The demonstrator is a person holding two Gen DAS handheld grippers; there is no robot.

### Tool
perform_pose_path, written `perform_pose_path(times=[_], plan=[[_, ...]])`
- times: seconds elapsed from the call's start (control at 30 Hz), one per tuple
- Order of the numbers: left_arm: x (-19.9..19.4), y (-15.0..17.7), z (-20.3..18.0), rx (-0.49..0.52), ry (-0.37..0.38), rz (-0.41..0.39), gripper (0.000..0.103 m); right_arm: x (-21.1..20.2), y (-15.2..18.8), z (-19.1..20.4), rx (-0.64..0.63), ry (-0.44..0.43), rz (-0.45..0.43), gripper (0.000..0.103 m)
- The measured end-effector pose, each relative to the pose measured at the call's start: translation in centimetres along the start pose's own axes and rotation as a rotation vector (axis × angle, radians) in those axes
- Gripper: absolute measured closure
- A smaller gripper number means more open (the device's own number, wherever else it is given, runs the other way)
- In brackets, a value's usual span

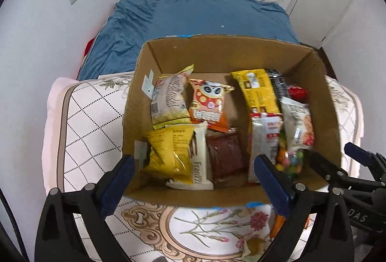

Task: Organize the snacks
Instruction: 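Withdraw both tools from the box back over the remaining snacks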

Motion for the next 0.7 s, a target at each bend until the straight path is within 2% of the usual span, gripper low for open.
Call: perform_pose_path(times=[0.37,0.7], plan=[[-5.7,2.8,-0.2,-0.007,-0.026,-0.137,0.002,-6.1,2.8,-0.2,-0.008,0.003,-0.118,0.006],[-10.6,5.7,-0.8,0.020,-0.041,-0.228,0.002,-11.9,5.5,-0.4,0.004,-0.008,-0.232,0.006]])
Point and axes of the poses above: each gripper's, at about its wrist camera, not at the fingertips, and x roughly the way its jaws point, z to its left, y to its underside, the point moved 9 cm from there along x, roughly the way its jaws point, and after that the axes turned 1 degree about -z, right-handed, at the moved point
